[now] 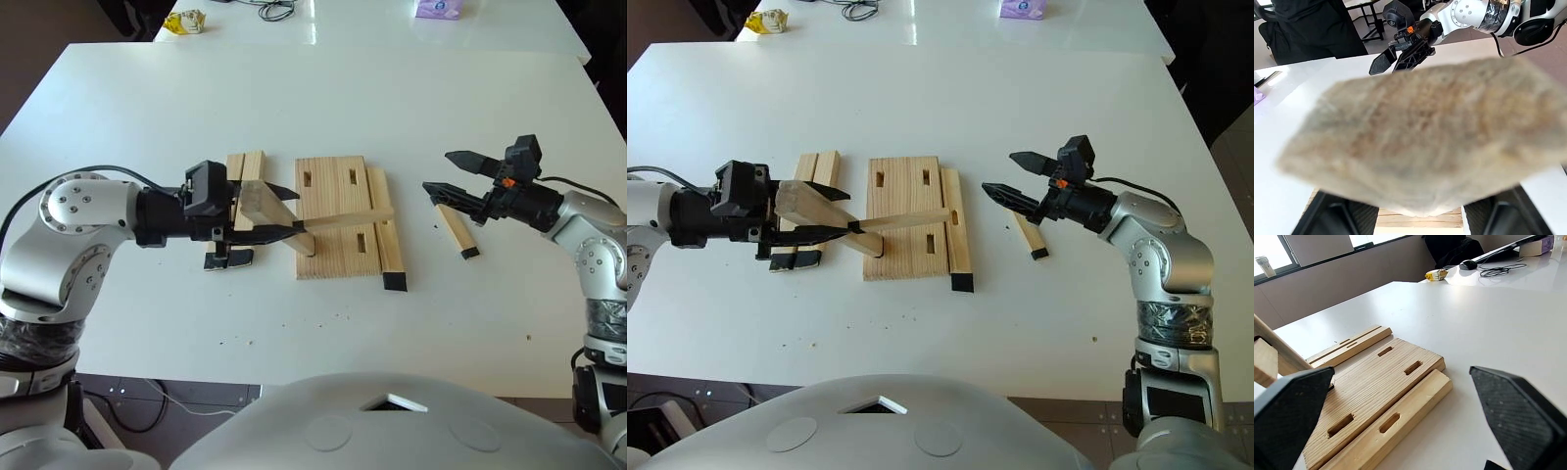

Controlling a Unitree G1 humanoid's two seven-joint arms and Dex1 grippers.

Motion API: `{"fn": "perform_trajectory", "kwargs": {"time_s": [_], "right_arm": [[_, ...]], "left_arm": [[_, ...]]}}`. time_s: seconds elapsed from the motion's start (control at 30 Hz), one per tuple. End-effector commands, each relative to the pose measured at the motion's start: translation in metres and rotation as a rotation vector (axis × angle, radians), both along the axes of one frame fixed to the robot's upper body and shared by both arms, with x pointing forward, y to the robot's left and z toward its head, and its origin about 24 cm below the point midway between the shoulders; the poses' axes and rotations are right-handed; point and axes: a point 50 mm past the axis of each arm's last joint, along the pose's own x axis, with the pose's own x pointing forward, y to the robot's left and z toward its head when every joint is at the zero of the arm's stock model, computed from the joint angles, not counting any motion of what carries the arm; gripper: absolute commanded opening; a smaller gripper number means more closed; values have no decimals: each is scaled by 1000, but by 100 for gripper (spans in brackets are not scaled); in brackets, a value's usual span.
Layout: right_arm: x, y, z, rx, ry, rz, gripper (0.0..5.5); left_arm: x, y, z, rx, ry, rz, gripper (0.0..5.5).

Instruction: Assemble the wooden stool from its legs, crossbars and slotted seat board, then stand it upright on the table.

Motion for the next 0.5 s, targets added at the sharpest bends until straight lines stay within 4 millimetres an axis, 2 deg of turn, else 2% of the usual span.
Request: {"fn": "perform_trajectory", "kwargs": {"time_s": [0.03,0.2,0.5], "right_arm": [[-6,7,-5,33,9,-19,511],[-8,10,-9,49,19,-29,511],[-5,14,-7,62,18,-28,511]], "left_arm": [[-3,18,-34,163,191,44,204],[-5,19,-42,163,183,46,204],[10,14,-20,68,101,46,204]]}}
